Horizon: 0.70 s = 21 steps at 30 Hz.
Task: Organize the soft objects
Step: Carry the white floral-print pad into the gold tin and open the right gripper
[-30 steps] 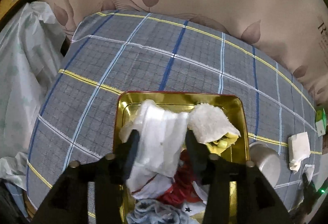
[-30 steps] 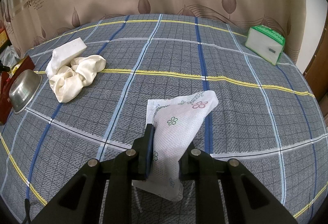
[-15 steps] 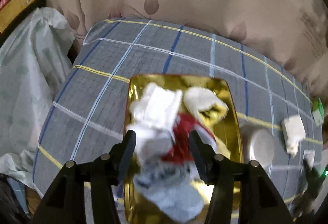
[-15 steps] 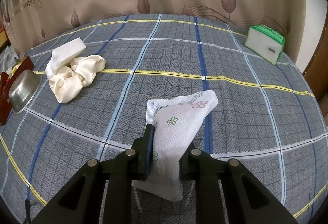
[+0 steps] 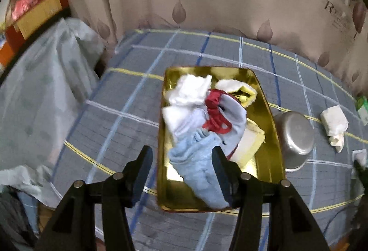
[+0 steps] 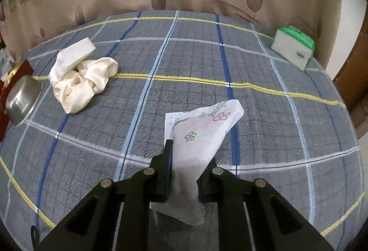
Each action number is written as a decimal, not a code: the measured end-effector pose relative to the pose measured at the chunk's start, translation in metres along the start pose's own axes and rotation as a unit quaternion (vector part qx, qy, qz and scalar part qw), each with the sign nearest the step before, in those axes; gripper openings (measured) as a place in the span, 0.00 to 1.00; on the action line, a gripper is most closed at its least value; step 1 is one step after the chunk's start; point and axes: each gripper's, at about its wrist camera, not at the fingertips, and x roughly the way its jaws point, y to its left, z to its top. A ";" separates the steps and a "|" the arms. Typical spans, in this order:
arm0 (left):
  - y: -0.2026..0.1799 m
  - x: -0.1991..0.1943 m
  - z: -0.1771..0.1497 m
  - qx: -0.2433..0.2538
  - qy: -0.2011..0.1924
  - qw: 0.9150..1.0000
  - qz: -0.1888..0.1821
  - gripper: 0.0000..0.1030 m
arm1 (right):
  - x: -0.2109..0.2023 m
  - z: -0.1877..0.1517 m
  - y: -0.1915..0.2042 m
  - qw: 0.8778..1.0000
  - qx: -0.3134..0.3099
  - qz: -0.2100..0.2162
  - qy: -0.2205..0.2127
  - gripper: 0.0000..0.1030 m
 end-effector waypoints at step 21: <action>0.053 0.013 -0.025 -0.105 0.004 0.994 0.003 0.53 | -0.077 -0.009 0.197 0.965 -0.196 0.170 0.018 0.14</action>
